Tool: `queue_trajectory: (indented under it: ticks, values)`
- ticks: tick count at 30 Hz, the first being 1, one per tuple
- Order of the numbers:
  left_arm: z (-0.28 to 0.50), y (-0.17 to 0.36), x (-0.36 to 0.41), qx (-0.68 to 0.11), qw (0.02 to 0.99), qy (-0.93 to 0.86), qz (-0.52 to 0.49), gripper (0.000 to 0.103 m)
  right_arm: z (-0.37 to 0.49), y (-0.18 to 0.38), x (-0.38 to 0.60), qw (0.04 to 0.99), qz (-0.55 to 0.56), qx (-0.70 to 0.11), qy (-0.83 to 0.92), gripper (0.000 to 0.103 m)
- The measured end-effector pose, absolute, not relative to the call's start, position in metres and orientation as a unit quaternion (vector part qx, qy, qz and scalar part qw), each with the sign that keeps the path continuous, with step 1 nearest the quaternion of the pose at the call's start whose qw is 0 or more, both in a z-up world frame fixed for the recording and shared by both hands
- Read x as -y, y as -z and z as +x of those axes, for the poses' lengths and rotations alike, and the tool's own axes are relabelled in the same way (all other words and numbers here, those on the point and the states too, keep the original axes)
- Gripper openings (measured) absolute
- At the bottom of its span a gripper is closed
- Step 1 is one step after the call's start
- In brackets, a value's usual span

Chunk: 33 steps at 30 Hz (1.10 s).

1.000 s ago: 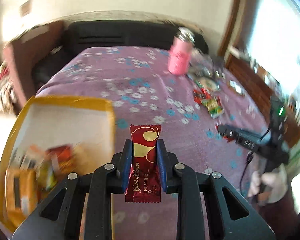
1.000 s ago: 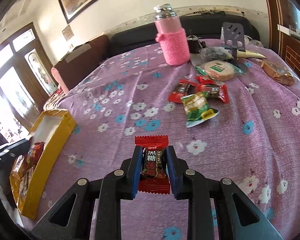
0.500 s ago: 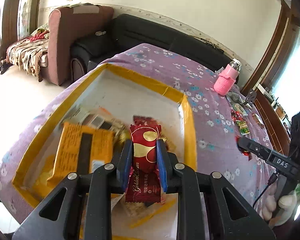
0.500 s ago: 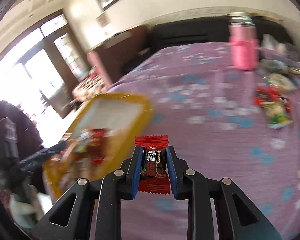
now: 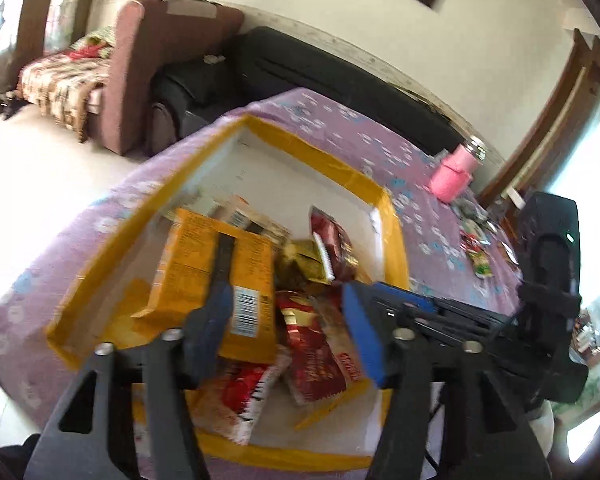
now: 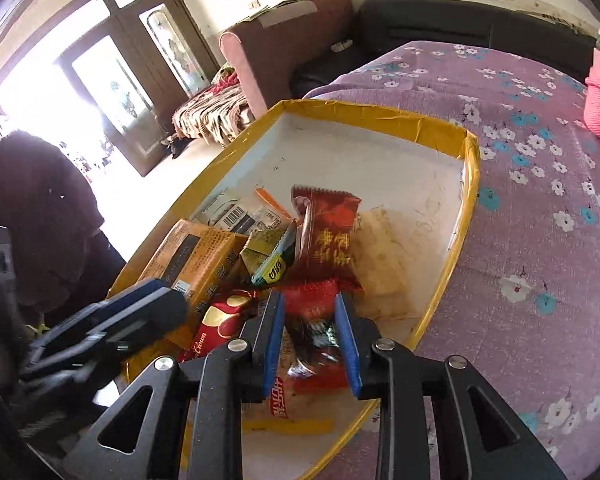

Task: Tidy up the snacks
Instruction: 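Carry the red stick snack and red candy over the yellow tray and open both tools, then swing both open tools back toward the remaining snacks on the table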

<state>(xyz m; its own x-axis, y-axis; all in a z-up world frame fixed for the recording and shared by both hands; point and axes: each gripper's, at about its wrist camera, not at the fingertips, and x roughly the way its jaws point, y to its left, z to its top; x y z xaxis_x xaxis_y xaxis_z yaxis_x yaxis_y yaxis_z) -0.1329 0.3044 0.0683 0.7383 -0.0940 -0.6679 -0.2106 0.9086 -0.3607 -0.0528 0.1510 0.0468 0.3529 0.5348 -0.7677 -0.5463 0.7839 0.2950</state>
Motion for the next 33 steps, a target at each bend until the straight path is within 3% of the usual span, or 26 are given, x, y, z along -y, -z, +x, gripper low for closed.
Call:
queue_trajectory:
  ticks: [5, 9, 13, 33]
  values:
    - [-0.131, -0.074, -0.298, -0.386, 0.898, -0.143, -0.155, 0.077, -0.068, -0.063, -0.137, 0.840, 0.006, -0.431, -0.328, 0.043]
    - [-0.140, -0.078, -0.292, -0.379, 0.903, -0.150, -0.139, 0.077, -0.083, -0.074, -0.115, 0.855, 0.013, -0.407, -0.322, 0.045]
    - [-0.143, -0.084, -0.271, -0.375, 0.908, -0.161, -0.097, 0.077, -0.095, -0.078, -0.093, 0.869, 0.008, -0.387, -0.309, 0.053]
    - [-0.135, -0.101, -0.183, -0.373, 0.917, -0.141, 0.003, 0.077, -0.092, -0.066, 0.014, 0.881, 0.079, -0.387, -0.262, 0.058]
